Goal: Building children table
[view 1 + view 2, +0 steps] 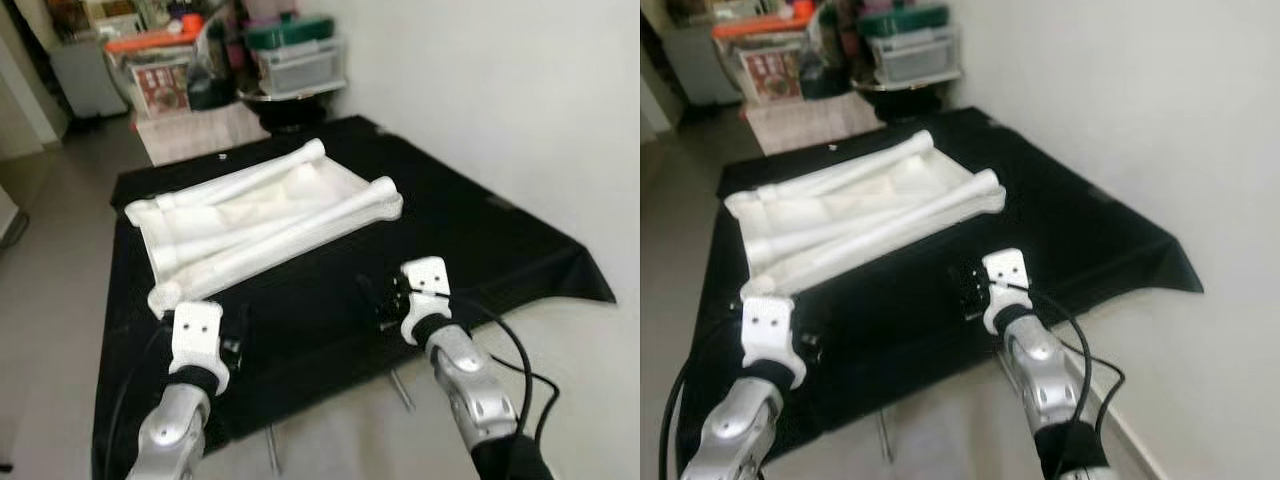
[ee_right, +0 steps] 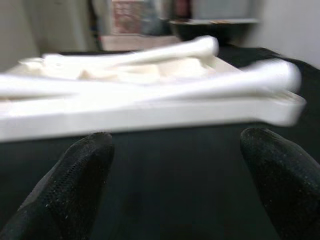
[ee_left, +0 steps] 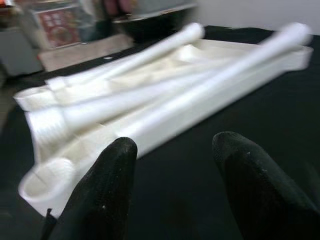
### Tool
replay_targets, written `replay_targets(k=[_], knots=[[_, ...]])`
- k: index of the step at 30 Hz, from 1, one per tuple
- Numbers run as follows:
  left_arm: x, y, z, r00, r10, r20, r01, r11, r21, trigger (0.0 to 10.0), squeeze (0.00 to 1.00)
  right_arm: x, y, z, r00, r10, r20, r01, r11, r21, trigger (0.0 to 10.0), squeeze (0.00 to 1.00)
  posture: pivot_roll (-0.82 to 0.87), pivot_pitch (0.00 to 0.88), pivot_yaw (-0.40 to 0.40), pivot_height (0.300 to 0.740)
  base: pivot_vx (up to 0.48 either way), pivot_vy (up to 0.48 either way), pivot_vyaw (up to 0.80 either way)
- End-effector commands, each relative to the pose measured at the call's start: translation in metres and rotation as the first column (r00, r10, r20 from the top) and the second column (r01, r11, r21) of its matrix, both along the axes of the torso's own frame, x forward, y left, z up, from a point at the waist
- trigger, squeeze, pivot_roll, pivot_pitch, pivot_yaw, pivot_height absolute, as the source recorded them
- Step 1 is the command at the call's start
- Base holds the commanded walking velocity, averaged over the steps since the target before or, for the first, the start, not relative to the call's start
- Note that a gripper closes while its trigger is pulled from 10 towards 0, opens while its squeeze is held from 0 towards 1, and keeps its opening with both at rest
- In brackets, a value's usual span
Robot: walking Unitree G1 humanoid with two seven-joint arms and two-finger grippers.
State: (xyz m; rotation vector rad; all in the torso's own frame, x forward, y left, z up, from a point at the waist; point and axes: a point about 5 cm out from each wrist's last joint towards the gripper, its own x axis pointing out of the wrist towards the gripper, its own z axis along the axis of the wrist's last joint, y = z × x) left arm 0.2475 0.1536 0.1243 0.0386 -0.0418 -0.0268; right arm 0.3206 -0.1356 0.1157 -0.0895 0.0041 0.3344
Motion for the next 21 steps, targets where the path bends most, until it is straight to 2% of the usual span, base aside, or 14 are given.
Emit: replay_targets(k=[1, 11, 14, 15, 17, 21], knots=[[-0.001, 0.009, -0.001, 1.000, 0.030, -0.007, -0.030, 0.999, 0.018, 10.0, 0.00, 0.000, 0.009, 0.002, 0.999, 0.035, 0.014, -0.036, 0.999, 0.012, 10.0, 0.00, -0.04, 0.000, 0.054, 0.740, 0.431, 0.000, 0.00], [-0.002, 0.011, -0.001, 0.999, 0.030, -0.011, -0.029, 0.999, 0.032, 10.0, 0.00, -0.002, 0.016, 0.012, 0.987, 0.137, 0.079, -0.138, 0.990, 0.007, 10.0, 0.00, -0.03, 0.000, 0.059, 0.740, 0.425, 0.000, 0.00], [-0.002, 0.011, -0.001, 0.999, 0.046, -0.024, -0.045, 0.998, 0.045, 10.0, 0.00, 0.001, 0.016, 0.027, 0.965, 0.221, 0.141, -0.213, 0.974, -0.070, 10.0, 0.00, -0.02, 0.000, 0.063, 0.740, 0.085, 0.000, 0.80], [-0.002, 0.011, -0.001, 0.999, 0.046, -0.024, -0.045, 0.998, 0.045, 10.0, 0.00, 0.001, 0.016, 0.027, 0.965, 0.221, 0.141, -0.213, 0.974, -0.070, 10.0, 0.00, -0.02, 0.000, 0.063, 0.740, 0.000, 0.000, 0.80], [-0.002, 0.010, -0.001, 0.999, 0.037, -0.029, -0.036, 0.998, 0.042, 10.0, 0.00, 0.002, 0.017, 0.036, 0.946, 0.278, 0.165, -0.265, 0.960, -0.092, 10.0, 0.00, -0.02, 0.000, 0.062, 0.740, 0.000, 0.000, 0.80], [-0.004, 0.000, 0.003, 0.999, -0.028, -0.022, 0.029, 0.999, 0.044, 10.0, 0.00, -0.001, 0.024, 0.055, 0.871, 0.450, 0.198, -0.417, 0.890, -0.186, 10.0, 0.00, -0.02, 0.000, 0.058, 0.740, 0.000, 0.000, 0.80]])
